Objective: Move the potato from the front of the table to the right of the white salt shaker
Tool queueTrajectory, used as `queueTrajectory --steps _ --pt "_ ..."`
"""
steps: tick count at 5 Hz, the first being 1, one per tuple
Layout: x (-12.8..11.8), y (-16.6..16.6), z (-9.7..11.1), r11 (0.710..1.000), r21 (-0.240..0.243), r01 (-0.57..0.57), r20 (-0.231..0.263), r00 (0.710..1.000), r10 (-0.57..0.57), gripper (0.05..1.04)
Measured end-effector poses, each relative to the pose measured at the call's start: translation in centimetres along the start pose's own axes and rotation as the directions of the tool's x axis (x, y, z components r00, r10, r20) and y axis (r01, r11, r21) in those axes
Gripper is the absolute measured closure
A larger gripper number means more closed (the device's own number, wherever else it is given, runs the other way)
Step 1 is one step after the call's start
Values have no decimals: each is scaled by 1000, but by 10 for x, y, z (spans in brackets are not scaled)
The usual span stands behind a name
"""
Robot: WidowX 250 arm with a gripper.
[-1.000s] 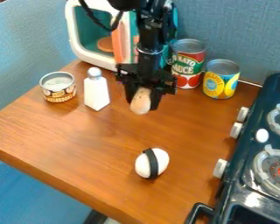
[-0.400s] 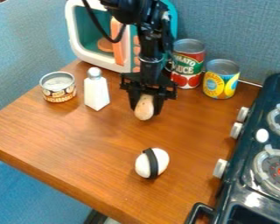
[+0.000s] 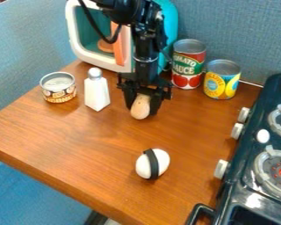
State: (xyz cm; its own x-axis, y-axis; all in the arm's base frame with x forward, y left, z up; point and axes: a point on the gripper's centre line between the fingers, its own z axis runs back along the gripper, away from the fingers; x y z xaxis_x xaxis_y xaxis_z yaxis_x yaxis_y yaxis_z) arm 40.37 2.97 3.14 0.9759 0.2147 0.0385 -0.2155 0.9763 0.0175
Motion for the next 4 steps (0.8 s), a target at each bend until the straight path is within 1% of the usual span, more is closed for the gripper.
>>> queueTrajectory --steps 1,2,3,4 --pt "1 0 2 1000 8 25 -8 1000 -25 72" --pt "0 2 3 999 18 29 -18 999 -28 75" --pt "0 -1 3 999 -1 49 -12 999 -49 79" --pt "-9 -8 -5 987 -81 137 8 991 -137 79"
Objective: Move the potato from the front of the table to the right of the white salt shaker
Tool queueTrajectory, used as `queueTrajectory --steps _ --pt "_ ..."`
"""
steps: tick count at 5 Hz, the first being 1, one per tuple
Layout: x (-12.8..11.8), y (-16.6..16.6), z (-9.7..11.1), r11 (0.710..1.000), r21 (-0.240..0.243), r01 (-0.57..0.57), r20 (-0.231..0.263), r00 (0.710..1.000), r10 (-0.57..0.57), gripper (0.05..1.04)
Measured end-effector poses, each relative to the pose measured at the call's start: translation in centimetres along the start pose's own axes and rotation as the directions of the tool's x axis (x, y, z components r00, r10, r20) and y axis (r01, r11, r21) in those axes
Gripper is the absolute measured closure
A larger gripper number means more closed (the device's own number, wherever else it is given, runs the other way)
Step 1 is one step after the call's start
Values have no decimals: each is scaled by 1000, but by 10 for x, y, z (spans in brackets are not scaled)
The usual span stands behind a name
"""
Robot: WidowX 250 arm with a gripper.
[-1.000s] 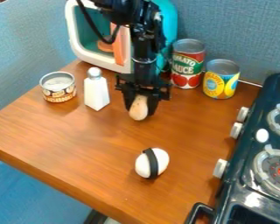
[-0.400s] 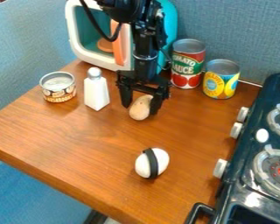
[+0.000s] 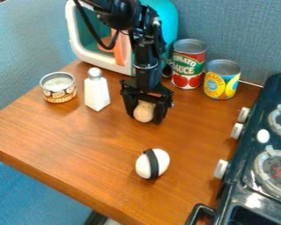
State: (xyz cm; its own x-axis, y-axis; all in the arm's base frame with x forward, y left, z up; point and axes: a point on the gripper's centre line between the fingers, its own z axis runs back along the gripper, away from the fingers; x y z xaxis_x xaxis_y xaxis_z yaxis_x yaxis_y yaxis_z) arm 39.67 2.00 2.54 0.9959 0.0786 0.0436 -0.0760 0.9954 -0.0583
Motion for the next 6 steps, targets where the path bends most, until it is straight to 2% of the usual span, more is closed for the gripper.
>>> queueTrajectory --steps 1,2,3,4,5,6 --pt "-4 4 41 994 -108 33 132 991 -19 79" --pt "-12 7 65 989 -140 39 173 985 -14 79" --pt "-25 7 83 990 -122 66 179 983 -43 79" --pt "-51 1 90 992 -57 114 135 985 -105 79" --pt "-80 -29 94 977 -25 210 85 975 -207 79" --pt "-96 -41 96 945 28 325 22 945 -325 79"
